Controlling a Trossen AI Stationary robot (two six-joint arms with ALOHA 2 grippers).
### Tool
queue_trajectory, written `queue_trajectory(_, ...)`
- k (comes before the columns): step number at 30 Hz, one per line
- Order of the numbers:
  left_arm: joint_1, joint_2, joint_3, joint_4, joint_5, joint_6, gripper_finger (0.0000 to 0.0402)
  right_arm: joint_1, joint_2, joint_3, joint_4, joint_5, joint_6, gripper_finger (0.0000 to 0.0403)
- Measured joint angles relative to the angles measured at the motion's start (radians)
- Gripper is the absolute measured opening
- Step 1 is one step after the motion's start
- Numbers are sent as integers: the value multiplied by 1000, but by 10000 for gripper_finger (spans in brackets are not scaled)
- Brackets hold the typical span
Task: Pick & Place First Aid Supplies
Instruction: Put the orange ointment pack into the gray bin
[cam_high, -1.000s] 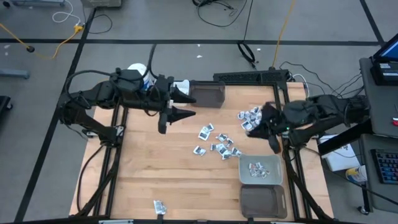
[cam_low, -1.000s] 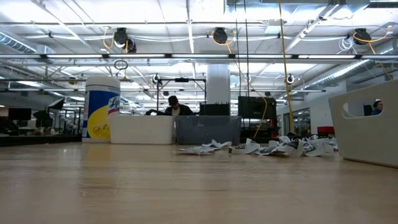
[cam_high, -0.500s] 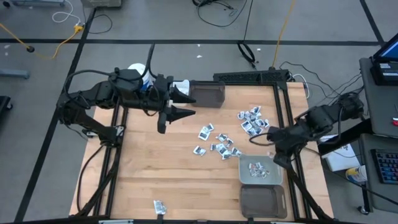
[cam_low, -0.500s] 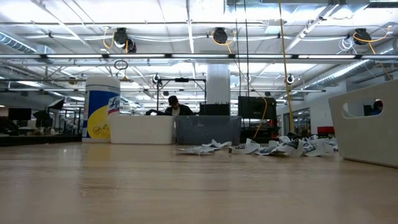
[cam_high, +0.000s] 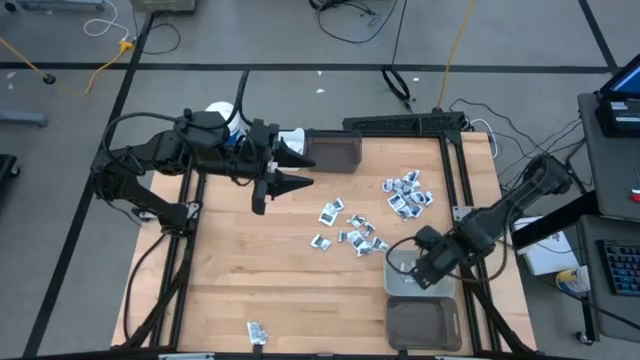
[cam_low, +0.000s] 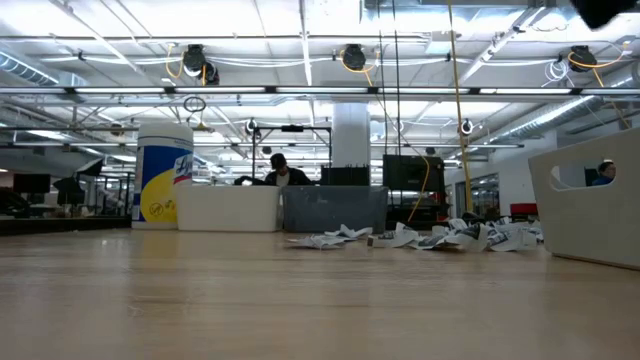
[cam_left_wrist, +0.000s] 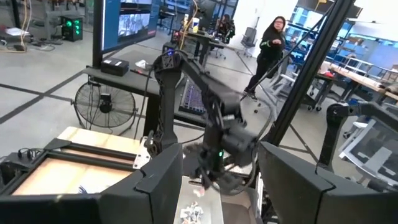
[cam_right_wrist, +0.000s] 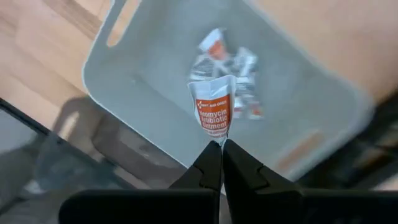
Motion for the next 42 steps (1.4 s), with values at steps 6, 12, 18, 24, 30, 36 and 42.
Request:
queue_trajectory(6, 0, 0, 0, 0, 1, 0, 214, 2, -1, -206, 211, 3, 82, 0)
queue_trajectory(12, 0, 0, 0, 0, 60, -2, 214, -7, -2, -341, 318, -22, 106, 0)
queue_trajectory(18, -11, -5, 0, -1, 104, -34, 214, -45, -11, -355, 344, 3, 15, 32)
queue_trajectory(24, -36, -21, 0, 1, 108, -33, 214, -75, -38, -355, 398, 0, -50, 117)
queue_trajectory(30, -47, -28, 0, -1, 102, -35, 214, -85, -70, -355, 392, -13, -63, 182)
queue_trajectory(36, -47, -29, 0, -1, 102, -37, 214, -130, -180, -355, 420, -51, -161, 180)
queue_trajectory(42, -47, -29, 0, 0, 101, -31, 214, -235, -321, -355, 724, 120, -350, 172)
